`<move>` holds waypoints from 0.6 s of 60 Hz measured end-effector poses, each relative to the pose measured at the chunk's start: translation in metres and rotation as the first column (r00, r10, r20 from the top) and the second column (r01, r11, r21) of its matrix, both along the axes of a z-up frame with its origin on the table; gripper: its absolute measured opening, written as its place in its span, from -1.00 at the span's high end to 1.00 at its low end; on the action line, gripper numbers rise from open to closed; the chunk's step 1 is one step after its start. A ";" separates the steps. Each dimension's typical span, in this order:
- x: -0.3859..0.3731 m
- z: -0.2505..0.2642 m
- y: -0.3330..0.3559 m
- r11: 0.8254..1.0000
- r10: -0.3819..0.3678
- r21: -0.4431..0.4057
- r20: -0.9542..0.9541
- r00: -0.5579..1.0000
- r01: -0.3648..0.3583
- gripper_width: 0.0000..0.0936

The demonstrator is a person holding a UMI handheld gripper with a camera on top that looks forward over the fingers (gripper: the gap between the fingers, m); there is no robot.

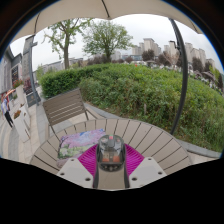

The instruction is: Arrange mouse

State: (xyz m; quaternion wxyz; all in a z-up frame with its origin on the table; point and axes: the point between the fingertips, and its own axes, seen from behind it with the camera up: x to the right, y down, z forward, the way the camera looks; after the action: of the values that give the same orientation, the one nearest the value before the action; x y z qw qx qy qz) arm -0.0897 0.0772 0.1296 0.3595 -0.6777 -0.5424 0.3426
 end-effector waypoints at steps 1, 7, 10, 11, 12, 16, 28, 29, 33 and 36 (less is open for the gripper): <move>-0.007 0.002 -0.006 1.000 0.002 0.004 -0.001 1.000 -0.002 0.26; -0.065 -0.013 -0.051 1.000 0.016 0.001 0.020 1.000 -0.016 0.26; -0.091 -0.031 -0.073 1.000 0.017 -0.014 0.040 0.999 -0.017 0.25; -0.099 -0.038 -0.079 1.000 0.015 -0.014 0.048 0.999 -0.015 0.24; -0.106 -0.046 -0.083 1.000 0.011 -0.011 0.055 0.998 -0.010 0.23; -0.127 -0.080 -0.100 1.000 0.002 -0.003 0.095 0.995 -0.002 0.20; -0.141 -0.146 -0.121 0.999 -0.010 0.048 0.190 0.982 0.001 -0.16; -0.142 -0.147 -0.120 0.998 -0.012 0.056 0.194 0.981 0.001 -0.32; -0.135 -0.134 -0.116 0.996 -0.031 0.091 0.205 0.978 0.012 -0.77; -0.121 -0.119 -0.114 0.994 -0.043 0.104 0.199 0.979 0.022 -0.79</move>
State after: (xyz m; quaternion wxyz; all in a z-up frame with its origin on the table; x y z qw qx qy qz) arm -0.2105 -0.0369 0.0104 0.3422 -0.6985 -0.5815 0.2385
